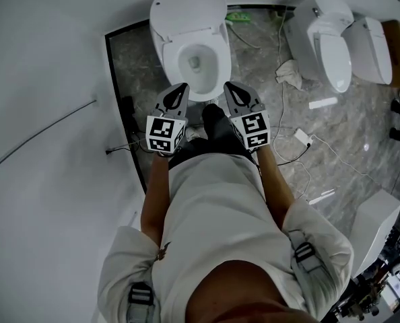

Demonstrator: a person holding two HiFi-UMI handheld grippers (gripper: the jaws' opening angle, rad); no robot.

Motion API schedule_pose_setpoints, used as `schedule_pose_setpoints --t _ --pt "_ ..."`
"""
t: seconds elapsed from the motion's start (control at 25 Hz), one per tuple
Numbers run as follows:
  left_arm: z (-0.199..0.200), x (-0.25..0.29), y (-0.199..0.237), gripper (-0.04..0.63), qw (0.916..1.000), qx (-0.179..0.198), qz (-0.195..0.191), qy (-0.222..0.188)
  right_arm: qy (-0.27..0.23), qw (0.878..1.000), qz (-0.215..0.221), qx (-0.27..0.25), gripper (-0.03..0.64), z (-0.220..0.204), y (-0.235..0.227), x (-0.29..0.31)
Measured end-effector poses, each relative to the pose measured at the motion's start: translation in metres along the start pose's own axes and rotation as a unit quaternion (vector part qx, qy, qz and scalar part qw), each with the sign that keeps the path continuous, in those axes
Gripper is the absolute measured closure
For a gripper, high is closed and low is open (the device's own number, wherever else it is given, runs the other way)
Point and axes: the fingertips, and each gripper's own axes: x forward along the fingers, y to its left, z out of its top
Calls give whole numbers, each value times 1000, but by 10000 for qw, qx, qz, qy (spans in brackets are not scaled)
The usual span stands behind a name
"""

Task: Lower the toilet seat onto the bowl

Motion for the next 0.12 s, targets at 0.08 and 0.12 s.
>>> schedule_pose_setpoints --t 0.08,0.12 --pt "1 -2 0 572 10000 -5 22 -18 -6 10000 13 -7 595 1 0 0" --pt "2 -2 1 572 10000 -6 30 -26 -11 10000 21 -15 595 2 0 -1"
